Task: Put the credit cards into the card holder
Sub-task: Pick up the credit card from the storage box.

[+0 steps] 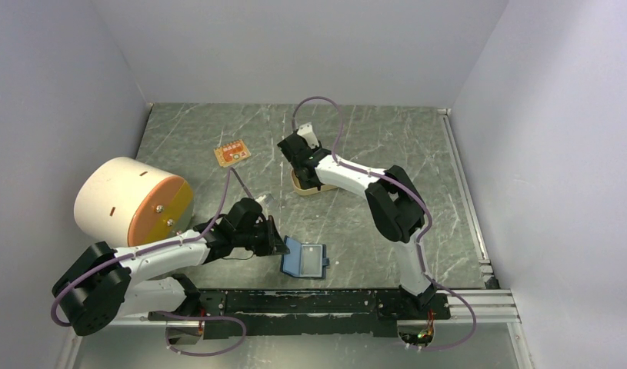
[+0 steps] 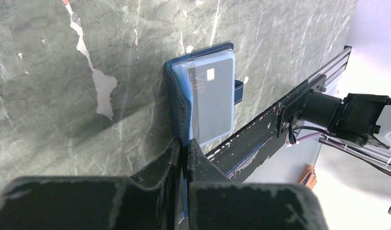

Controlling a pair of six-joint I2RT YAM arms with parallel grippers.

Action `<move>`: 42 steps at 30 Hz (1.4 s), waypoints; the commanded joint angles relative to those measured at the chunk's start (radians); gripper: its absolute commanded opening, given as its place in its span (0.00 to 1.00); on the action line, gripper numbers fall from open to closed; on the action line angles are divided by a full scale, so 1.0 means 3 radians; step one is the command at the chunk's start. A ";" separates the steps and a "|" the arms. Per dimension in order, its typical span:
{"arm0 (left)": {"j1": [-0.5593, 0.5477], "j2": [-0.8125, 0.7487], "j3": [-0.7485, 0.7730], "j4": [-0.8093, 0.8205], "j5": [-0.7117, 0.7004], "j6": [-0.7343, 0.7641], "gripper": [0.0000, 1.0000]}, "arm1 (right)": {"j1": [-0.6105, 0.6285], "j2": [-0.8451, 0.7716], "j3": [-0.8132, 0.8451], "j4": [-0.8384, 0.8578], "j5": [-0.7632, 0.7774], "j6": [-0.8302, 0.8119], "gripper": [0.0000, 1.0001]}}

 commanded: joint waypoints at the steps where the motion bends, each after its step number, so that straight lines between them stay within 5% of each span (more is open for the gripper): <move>1: 0.0017 -0.0004 -0.0019 0.0040 -0.0033 -0.0013 0.09 | -0.0055 -0.0125 0.0062 -0.0049 0.0104 -0.0038 0.29; 18: 0.0017 0.0068 0.0055 0.0009 -0.0011 0.0022 0.09 | -0.0055 -0.0196 0.0118 -0.0127 -0.0013 -0.0002 0.21; 29: 0.0013 0.0140 0.0108 -0.0082 -0.0072 -0.0090 0.09 | -0.0020 -0.0654 -0.0252 0.0015 -0.0780 0.0217 0.01; 42: 0.0134 0.0354 0.0273 0.0040 -0.0036 -0.0094 0.09 | -0.0023 -0.1668 -0.1315 0.0544 -0.1884 0.0667 0.00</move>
